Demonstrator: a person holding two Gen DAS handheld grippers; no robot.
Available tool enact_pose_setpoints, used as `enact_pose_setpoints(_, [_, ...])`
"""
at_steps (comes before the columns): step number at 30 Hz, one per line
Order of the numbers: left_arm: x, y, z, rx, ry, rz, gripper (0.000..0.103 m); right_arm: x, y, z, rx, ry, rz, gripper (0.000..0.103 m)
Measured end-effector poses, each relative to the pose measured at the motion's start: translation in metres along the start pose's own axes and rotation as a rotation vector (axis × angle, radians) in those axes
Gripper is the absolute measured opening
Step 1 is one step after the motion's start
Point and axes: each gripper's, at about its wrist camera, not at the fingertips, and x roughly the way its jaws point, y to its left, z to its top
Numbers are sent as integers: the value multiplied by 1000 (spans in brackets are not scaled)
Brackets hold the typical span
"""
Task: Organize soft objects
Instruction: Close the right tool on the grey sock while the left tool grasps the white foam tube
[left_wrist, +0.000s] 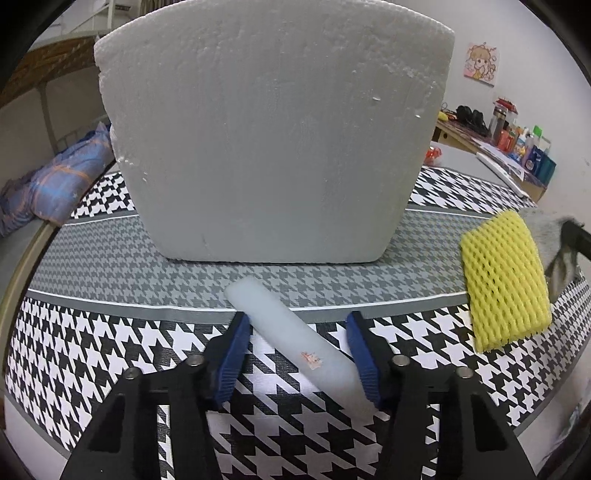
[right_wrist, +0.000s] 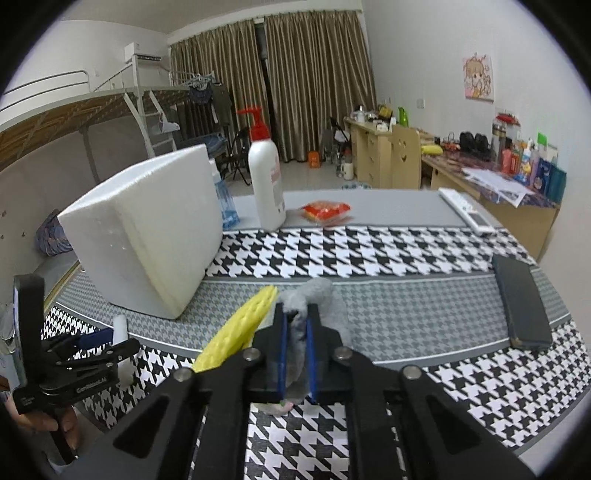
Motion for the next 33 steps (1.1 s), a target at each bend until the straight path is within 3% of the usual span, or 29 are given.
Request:
enact_pose_setpoints(3, [-1,2,1,-4,-4,10,42,-4,-1,2,1,-12,1,12])
enact_pose_setpoints(11, [-6,2,-1,22,-22,23,31,-16,-1,3,1,-42,-10,12])
enact_pose_setpoints(17, [-14,2,-4,41,-46,21,11,-23,-1,4,-1,-61,-22,12])
enact_pose_setpoints(33, [-47,8,-11,70,-107,-39,8,-38,0,7,-10,-107,-22,12])
